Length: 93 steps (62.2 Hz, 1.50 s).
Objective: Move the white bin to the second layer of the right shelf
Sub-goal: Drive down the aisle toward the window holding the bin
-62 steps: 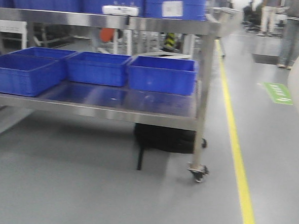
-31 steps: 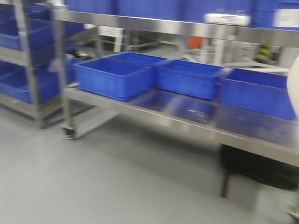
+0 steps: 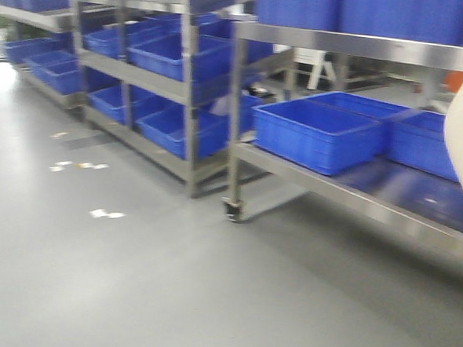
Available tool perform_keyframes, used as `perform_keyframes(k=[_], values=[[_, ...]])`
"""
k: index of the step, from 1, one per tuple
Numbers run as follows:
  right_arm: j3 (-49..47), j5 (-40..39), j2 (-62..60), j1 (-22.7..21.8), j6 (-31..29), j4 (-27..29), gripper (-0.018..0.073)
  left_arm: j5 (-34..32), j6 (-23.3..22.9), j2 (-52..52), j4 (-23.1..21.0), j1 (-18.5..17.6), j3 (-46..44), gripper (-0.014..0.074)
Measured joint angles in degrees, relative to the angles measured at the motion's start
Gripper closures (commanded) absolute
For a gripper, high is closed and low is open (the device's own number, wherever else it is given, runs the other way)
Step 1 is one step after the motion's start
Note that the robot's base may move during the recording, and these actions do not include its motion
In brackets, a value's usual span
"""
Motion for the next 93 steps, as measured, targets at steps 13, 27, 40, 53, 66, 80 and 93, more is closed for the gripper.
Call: perform_keyframes(k=[13,27,40,53,66,80,93], values=[[0.0,0.0,0.0,0.0,0.0,0.0,0.0507,0.0,0.0,0.0,0.0,0.0,0.0,0.0512],[0.0,0.0,0.0,0.0,0.0,0.0,0.0507,0.0,0.0,0.0,0.0,0.0,0.0,0.0512],[0.0,0.0,0.0,0.0,0.0,0.0,0.0507,0.0,0.0,0.0,0.0,0.0,0.0,0.0512],[0.0,0.0,0.0,0.0,0.0,0.0,0.0507,0.0,0.0,0.0,0.0,0.0,0.0,0.0512],[0.0,0.0,0.0,0.0,0.0,0.0,0.0507,0.0,0.0,0.0,0.0,0.0,0.0,0.0512],[0.0,0.0,0.0,0.0,0.0,0.0,0.0507,0.0,0.0,0.0,0.0,0.0,0.0,0.0512],[0.0,0.0,0.0,0.0,0.0,0.0,0.0507,0.0,0.0,0.0,0.0,0.0,0.0,0.0512]])
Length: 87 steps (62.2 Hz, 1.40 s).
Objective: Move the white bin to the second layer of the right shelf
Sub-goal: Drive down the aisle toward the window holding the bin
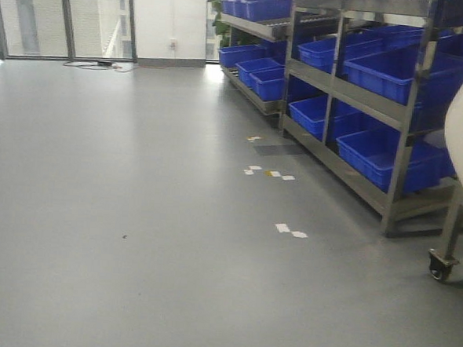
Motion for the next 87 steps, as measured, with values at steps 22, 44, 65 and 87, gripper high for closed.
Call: perform_keyframes(k=[22,44,65,87], values=[[0.0,0.0,0.0,0.0,0.0,0.0,0.0507,0.0,0.0,0.0,0.0,0.0,0.0,0.0512],[0.0,0.0,0.0,0.0,0.0,0.0,0.0507,0.0,0.0,0.0,0.0,0.0,0.0,0.0512],[0.0,0.0,0.0,0.0,0.0,0.0,0.0507,0.0,0.0,0.0,0.0,0.0,0.0,0.0512],[0.0,0.0,0.0,0.0,0.0,0.0,0.0507,0.0,0.0,0.0,0.0,0.0,0.0,0.0512]])
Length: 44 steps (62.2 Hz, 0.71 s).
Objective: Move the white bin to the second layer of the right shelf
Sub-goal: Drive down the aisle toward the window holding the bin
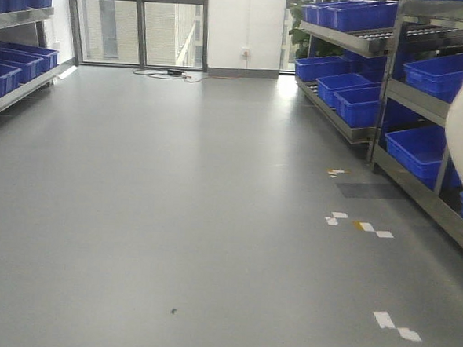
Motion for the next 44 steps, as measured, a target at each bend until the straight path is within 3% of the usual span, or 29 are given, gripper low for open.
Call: perform_keyframes(k=[44], values=[[0.0,0.0,0.0,0.0,0.0,0.0,0.0507,0.0,0.0,0.0,0.0,0.0,0.0,0.0512]])
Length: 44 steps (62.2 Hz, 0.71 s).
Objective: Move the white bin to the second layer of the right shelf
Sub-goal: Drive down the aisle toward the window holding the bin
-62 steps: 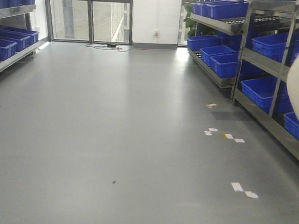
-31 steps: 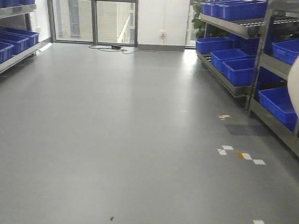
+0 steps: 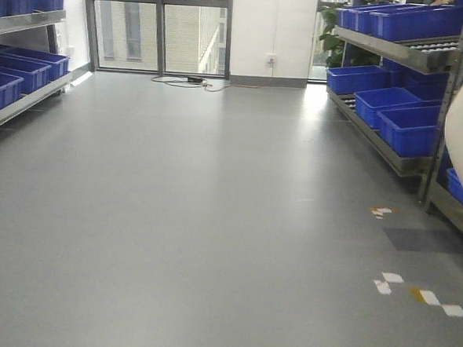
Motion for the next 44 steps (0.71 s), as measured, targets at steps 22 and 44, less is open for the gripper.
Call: perform_keyframes(k=[22,44], values=[[0.0,0.0,0.0,0.0,0.0,0.0,0.0507,0.0,0.0,0.0,0.0,0.0,0.0,0.0512],[0.0,0.0,0.0,0.0,0.0,0.0,0.0507,0.0,0.0,0.0,0.0,0.0,0.0,0.0512]])
